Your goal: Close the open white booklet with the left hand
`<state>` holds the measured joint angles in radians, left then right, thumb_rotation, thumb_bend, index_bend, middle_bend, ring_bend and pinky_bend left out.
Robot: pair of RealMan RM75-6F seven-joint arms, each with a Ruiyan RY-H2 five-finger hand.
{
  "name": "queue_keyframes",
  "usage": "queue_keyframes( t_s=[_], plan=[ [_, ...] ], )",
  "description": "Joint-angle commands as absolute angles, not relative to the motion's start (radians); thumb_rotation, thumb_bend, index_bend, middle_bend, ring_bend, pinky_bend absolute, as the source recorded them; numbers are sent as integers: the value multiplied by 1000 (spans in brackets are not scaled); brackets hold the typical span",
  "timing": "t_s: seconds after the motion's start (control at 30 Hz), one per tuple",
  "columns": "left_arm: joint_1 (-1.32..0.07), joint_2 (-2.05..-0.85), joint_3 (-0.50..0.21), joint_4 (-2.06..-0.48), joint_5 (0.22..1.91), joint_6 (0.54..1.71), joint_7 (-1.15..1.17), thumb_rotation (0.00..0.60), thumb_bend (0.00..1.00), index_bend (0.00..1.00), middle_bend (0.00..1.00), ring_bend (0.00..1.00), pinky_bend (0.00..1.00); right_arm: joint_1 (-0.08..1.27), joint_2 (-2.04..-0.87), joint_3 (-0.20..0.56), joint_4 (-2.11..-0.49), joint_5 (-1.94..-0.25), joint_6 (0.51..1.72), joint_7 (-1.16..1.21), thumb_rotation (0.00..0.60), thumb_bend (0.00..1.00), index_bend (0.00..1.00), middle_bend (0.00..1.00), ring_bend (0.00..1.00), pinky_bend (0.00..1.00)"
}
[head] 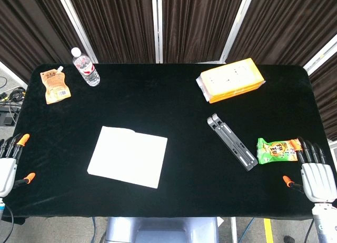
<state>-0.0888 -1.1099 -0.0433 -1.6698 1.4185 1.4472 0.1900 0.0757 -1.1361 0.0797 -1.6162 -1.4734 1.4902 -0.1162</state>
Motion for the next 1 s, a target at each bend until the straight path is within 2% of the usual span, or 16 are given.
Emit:
queue_keyframes(
  t_s=[0.03,0.7,1.0],
  plan=[
    [-89,-1111,-45,-1670,1417,1448,190,600,163,0,0,0,0,75,-1135,80,-1617,-1472,1489,-117,600,47,0,0,0,0],
    [-100,-1123,-37,-1658,1439,1438,189,600,175,0,0,0,0,75,-1139,73,-1619,-1471,1479,-120,600,47,0,0,0,0],
    [-134,-1200,-11,-1605,1504,1402,228,600,189,0,0,0,0,76,-1146,66,-1618,-1480,1477,-129,600,48,0,0,0,0]
  ],
)
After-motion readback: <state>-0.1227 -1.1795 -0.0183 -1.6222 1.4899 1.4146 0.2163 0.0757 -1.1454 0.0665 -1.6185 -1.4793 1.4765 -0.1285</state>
